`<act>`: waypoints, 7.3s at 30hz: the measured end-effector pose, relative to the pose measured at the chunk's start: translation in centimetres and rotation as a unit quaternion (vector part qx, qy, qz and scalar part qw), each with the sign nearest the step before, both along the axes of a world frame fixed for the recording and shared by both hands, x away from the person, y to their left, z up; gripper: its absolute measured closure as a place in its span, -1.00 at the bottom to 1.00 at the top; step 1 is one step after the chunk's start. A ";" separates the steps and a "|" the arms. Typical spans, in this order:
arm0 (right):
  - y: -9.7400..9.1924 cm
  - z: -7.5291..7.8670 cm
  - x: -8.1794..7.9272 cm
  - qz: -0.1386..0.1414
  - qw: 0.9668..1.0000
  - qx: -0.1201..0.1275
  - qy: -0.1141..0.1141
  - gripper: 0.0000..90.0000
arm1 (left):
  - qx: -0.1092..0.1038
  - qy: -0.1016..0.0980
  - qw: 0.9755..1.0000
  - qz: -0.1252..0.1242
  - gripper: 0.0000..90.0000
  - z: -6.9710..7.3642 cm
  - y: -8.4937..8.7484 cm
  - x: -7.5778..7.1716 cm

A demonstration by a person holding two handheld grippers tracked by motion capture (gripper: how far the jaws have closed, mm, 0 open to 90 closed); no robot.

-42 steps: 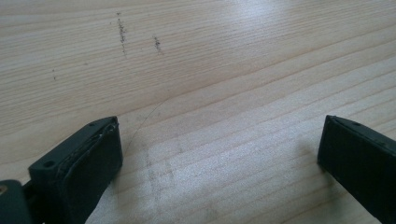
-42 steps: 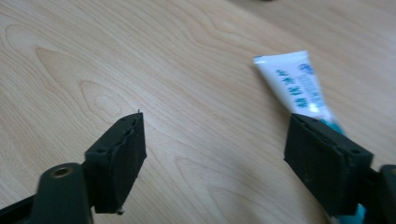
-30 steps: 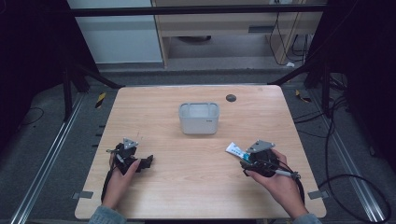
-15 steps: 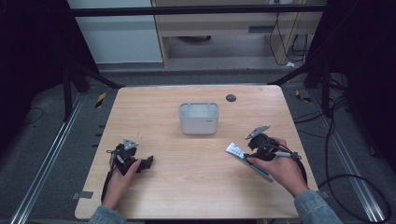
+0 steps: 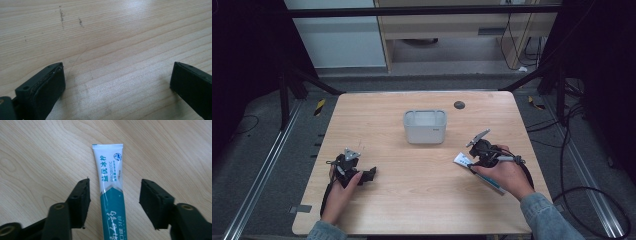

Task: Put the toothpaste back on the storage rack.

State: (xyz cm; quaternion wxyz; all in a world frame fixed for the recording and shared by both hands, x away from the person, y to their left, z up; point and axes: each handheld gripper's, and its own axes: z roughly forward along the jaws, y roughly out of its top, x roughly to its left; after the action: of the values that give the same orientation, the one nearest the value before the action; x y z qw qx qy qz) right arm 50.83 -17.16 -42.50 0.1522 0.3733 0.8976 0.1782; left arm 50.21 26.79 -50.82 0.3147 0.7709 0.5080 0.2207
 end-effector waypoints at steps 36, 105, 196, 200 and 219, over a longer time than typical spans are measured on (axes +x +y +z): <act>1.6 -1.3 2.4 0.005 0.997 -0.023 0.075 0.10 | 0.000 0.000 1.000 -0.001 -1.00 0.0 0.0 0.0; 1.1 -3.7 3.3 0.002 0.995 -0.052 0.083 0.59 | 0.000 0.000 1.000 -0.003 -1.00 0.0 0.0 0.0; 1.3 8.5 4.0 -0.104 0.964 0.166 -0.181 0.76 | -0.001 -0.001 1.000 -0.003 -1.00 0.0 0.0 0.0; 1.9 9.1 4.2 -0.107 0.959 0.175 -0.194 0.76 | -0.001 -0.001 1.000 -0.003 -1.00 0.0 0.0 0.0; 3.8 12.9 5.3 -0.116 0.942 0.205 -0.237 0.76 | -0.001 -0.002 1.000 -0.003 -1.00 0.0 0.0 0.0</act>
State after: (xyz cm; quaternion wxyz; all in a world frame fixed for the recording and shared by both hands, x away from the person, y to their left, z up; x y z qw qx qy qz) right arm 56.14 -13.39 -29.57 0.3006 0.4450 0.7297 0.4232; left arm 50.21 26.78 -50.84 0.3170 0.7719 0.5047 0.2212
